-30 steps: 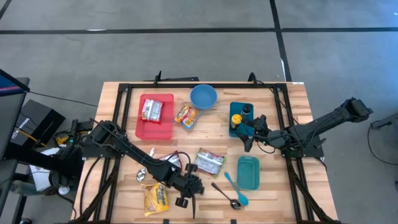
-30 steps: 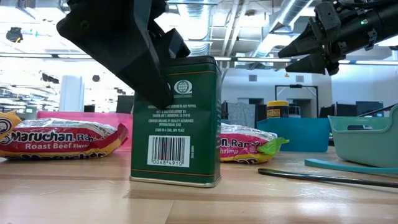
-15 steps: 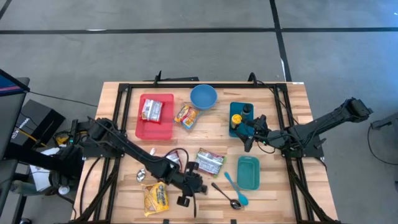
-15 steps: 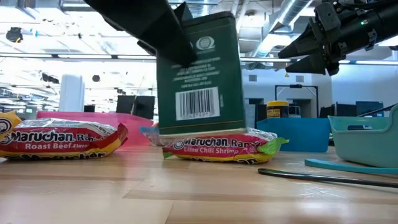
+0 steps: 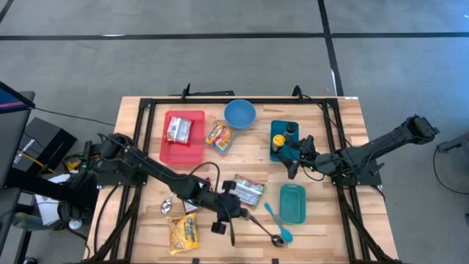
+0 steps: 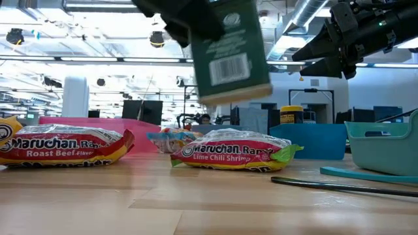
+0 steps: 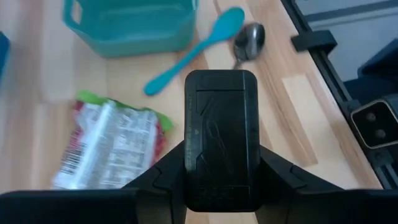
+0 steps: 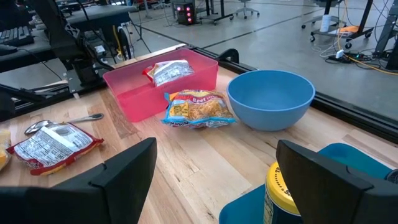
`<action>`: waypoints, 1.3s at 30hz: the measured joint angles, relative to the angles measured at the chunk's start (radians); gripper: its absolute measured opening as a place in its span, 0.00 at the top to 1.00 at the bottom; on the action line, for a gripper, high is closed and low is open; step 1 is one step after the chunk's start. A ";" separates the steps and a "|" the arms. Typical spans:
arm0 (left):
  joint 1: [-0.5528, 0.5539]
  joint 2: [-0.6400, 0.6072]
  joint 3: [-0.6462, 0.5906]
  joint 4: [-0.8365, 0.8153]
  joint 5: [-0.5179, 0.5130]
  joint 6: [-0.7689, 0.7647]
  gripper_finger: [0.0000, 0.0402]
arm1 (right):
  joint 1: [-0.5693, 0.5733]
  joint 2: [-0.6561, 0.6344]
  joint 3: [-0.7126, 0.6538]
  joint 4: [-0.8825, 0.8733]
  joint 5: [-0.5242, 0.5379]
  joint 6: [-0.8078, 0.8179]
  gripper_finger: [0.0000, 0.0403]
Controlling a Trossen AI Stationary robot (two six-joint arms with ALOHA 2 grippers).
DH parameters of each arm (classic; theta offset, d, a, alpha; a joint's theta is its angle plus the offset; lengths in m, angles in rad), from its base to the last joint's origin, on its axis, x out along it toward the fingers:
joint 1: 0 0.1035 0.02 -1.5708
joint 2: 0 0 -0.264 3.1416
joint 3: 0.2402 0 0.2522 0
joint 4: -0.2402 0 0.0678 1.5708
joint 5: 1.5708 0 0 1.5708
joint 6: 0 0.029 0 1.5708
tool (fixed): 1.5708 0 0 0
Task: Pick & Place Food Item
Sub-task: Put the black seasoning can into the blue bin
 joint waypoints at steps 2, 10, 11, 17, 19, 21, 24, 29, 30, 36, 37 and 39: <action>0.012 -0.018 0.000 -0.002 0.000 0.015 0.70 | 0.000 0.000 0.000 0.000 0.000 0.000 0.19; 0.074 -0.073 0.000 -0.002 -0.002 0.023 0.69 | 0.000 0.000 0.000 0.001 -0.001 0.000 0.19; 0.083 -0.077 0.000 -0.001 -0.003 0.029 0.69 | 0.000 0.000 0.000 0.001 -0.002 0.000 0.19; 0.149 -0.082 0.000 -0.003 -0.004 0.043 0.68 | 0.000 0.000 0.000 0.005 -0.045 -0.006 0.19; 0.174 -0.082 0.000 -0.002 -0.004 0.043 0.68 | 0.000 0.000 0.000 0.011 -0.081 -0.011 0.19; 0.200 -0.082 0.000 -0.002 -0.003 0.042 0.69 | 0.000 0.000 0.000 0.011 -0.101 -0.015 0.19; 0.241 -0.082 0.000 0.005 -0.003 0.041 0.69 | 0.006 0.001 0.000 0.022 -0.102 -0.037 0.19; 0.303 -0.082 0.000 0.014 0.031 0.040 0.67 | 0.039 0.002 0.000 0.058 -0.106 -0.093 0.19; 0.314 -0.082 0.000 0.015 0.047 0.039 0.67 | 0.047 0.002 0.000 0.064 -0.106 -0.106 0.19; 0.351 -0.082 0.000 0.024 0.126 0.042 0.70 | 0.079 0.034 0.000 0.139 -0.106 -0.190 0.19; 0.353 -0.082 0.000 0.024 0.132 0.042 0.69 | 0.079 0.048 0.000 0.163 -0.106 -0.202 0.19; 0.355 -0.082 0.000 0.024 0.141 0.042 0.67 | 0.078 0.085 0.000 0.209 -0.109 -0.230 0.19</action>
